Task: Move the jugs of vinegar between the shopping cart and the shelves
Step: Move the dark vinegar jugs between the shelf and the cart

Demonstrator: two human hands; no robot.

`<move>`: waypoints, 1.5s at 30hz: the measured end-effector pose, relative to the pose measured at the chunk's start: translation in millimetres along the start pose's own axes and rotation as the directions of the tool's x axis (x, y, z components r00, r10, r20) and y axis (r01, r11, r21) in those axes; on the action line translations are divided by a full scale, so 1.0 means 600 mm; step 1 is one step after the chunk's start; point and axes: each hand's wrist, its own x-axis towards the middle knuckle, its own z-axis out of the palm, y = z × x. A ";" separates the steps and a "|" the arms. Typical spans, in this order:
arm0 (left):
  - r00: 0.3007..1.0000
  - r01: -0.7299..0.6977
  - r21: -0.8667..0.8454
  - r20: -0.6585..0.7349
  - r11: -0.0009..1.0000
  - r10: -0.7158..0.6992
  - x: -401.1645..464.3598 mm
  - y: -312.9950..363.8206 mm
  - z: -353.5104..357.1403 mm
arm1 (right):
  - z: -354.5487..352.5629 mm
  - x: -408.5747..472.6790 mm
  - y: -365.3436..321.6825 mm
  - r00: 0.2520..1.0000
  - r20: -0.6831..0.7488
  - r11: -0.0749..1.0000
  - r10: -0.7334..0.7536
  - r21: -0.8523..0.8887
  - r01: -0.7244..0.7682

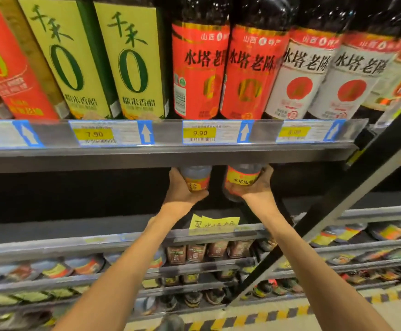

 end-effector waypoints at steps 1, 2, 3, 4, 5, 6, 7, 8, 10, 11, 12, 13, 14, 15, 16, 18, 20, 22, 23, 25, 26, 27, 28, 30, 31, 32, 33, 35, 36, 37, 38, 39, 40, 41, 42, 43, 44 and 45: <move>0.999 0.013 0.031 0.030 0.999 -0.014 -0.001 -0.006 -0.004 | 0.007 0.006 0.005 1.000 0.024 1.000 -0.001 -0.007 0.001; 0.998 0.017 0.064 0.056 0.998 -0.020 -0.003 -0.014 -0.007 | 0.012 0.008 0.011 0.998 0.056 1.000 -0.011 -0.028 0.012; 0.997 0.014 0.094 0.070 0.996 -0.020 -0.004 -0.018 -0.009 | 0.016 0.009 0.019 0.996 0.083 0.999 -0.023 -0.026 0.026; 0.997 0.007 0.118 0.071 0.993 -0.015 -0.004 -0.021 -0.011 | 0.019 0.008 0.031 0.995 0.096 1.000 -0.023 0.008 0.023; 0.998 0.000 0.134 0.064 0.991 -0.009 -0.003 -0.023 -0.012 | 0.019 0.006 0.040 0.995 0.096 0.999 -0.016 0.048 0.012; 0.998 -0.008 0.139 0.056 0.990 0.001 -0.001 -0.024 -0.011 | 0.018 0.005 0.046 0.995 0.098 0.998 -0.008 0.059 0.002; 0.999 -0.010 0.143 0.049 0.990 0.003 0.001 -0.023 -0.010 | 0.018 0.007 0.051 0.994 0.106 0.998 -0.008 0.057 0.002; 0.999 -0.011 0.150 0.044 0.989 0.004 0.002 -0.022 -0.007 | 0.019 0.012 0.057 0.993 0.116 0.999 -0.006 0.041 0.001; 0.999 -0.013 0.164 0.042 0.986 0.007 0.005 -0.022 0.001 | 0.021 0.021 0.066 0.991 0.137 1.000 -0.003 0.002 0.003; 0.999 -0.020 0.166 0.044 0.986 0.013 0.007 -0.023 0.005 | 0.021 0.023 0.072 0.991 0.135 0.999 0.004 -0.050 0.003; 0.999 -0.026 0.170 0.047 0.985 0.018 0.008 -0.023 0.009 | 0.021 0.023 0.077 0.992 0.119 0.994 0.030 -0.110 -0.017; 0.999 -0.031 0.173 0.049 0.984 0.023 0.011 -0.021 0.012 | 0.020 0.024 0.085 0.993 0.103 0.988 0.053 -0.149 -0.037; 0.998 -0.038 0.174 0.047 0.984 0.030 0.013 -0.021 0.015 | 0.023 0.029 0.093 0.993 0.092 0.986 0.070 -0.159 -0.055; 0.998 -0.042 0.171 0.044 0.984 0.035 0.016 -0.021 0.018 | 0.025 0.032 0.096 0.993 0.089 0.987 0.077 -0.145 -0.063; 0.999 -0.041 0.169 0.036 0.985 0.036 0.019 -0.020 0.022 | 0.029 0.039 0.095 0.993 0.079 0.989 0.085 -0.130 -0.075; 0.999 -0.031 0.178 0.014 0.984 0.029 0.028 -0.018 0.032 | 0.039 0.062 0.091 0.994 0.025 0.987 0.103 -0.125 -0.099; 0.999 -0.028 0.181 -0.014 0.983 0.031 0.040 -0.014 0.039 | 0.046 0.082 0.083 0.994 -0.024 0.985 0.106 -0.136 -0.109; 0.999 -0.041 0.169 -0.021 0.985 0.046 0.058 -0.013 0.044 | 0.051 0.098 0.084 0.997 -0.044 0.986 0.067 -0.151 -0.073; 0.999 -0.046 0.164 -0.018 0.985 0.050 0.067 -0.011 0.045 | 0.052 0.105 0.086 0.998 -0.048 0.986 0.048 -0.157 -0.055; 0.998 -0.051 0.163 -0.020 0.985 0.055 0.085 -0.009 0.050 | 0.058 0.119 0.090 0.998 -0.055 0.985 0.012 -0.170 -0.021; 0.998 -0.050 0.164 -0.028 0.985 0.055 0.095 -0.009 0.053 | 0.060 0.127 0.091 0.998 -0.063 0.983 -0.007 -0.185 -0.005; 0.998 -0.042 0.167 -0.038 0.985 0.049 0.105 -0.009 0.056 | 0.063 0.136 0.092 0.997 -0.070 0.978 -0.031 -0.210 0.016; 0.998 -0.032 0.172 -0.047 0.985 0.041 0.116 -0.011 0.059 | 0.066 0.144 0.092 0.996 -0.073 0.970 -0.050 -0.240 0.031; 0.998 -0.015 0.180 -0.054 0.984 0.026 0.139 -0.016 0.065 | 0.071 0.160 0.092 0.994 -0.075 0.955 -0.081 -0.292 0.056; 0.998 -0.008 0.184 -0.058 0.983 0.019 0.151 -0.019 0.068 | 0.073 0.169 0.093 0.993 -0.075 0.949 -0.095 -0.309 0.067; 0.998 0.002 0.191 -0.063 0.982 0.010 0.161 -0.021 0.070 | 0.074 0.180 0.095 0.993 -0.072 0.945 -0.098 -0.318 0.070; 0.998 0.019 0.205 -0.069 0.979 -0.004 0.172 -0.021 0.072 | 0.075 0.191 0.097 0.993 -0.069 0.944 -0.092 -0.323 0.065; 0.996 0.057 0.244 -0.076 0.968 -0.039 0.191 -0.018 0.074 | 0.079 0.210 0.100 0.995 -0.070 0.947 -0.070 -0.317 0.044; 0.995 0.073 0.260 -0.079 0.963 -0.054 0.200 -0.015 0.074 | 0.082 0.219 0.101 0.995 -0.075 0.951 -0.064 -0.308 0.037; 0.994 0.087 0.266 -0.083 0.960 -0.067 0.208 -0.012 0.075 | 0.086 0.226 0.101 0.995 -0.082 0.954 -0.063 -0.298 0.036; 0.993 0.098 0.268 -0.091 0.959 -0.076 0.214 -0.010 0.076 | 0.089 0.232 0.102 0.994 -0.091 0.957 -0.059 -0.290 0.030; 0.992 0.102 0.267 -0.100 0.958 -0.078 0.221 -0.010 0.078 | 0.091 0.237 0.103 0.993 -0.101 0.958 -0.056 -0.285 0.025; 0.992 0.098 0.267 -0.106 0.959 -0.071 0.227 -0.010 0.079 | 0.094 0.243 0.103 0.993 -0.106 0.960 -0.048 -0.281 0.016; 0.992 0.091 0.264 -0.110 0.960 -0.064 0.232 -0.011 0.081 | 0.097 0.249 0.103 0.994 -0.106 0.960 -0.037 -0.279 0.006; 0.992 0.086 0.258 -0.112 0.962 -0.058 0.237 -0.014 0.083 | 0.100 0.254 0.103 0.994 -0.103 0.960 -0.028 -0.281 -0.002; 0.992 0.081 0.252 -0.113 0.964 -0.054 0.242 -0.015 0.084 | 0.103 0.260 0.104 0.995 -0.102 0.958 -0.022 -0.286 -0.008; 0.992 0.078 0.253 -0.114 0.964 -0.050 0.248 -0.018 0.085 | 0.106 0.265 0.104 0.994 -0.103 0.956 -0.020 -0.293 -0.011; 0.992 0.077 0.261 -0.116 0.962 -0.047 0.252 -0.020 0.084 | 0.110 0.270 0.104 0.994 -0.104 0.954 -0.020 -0.301 -0.013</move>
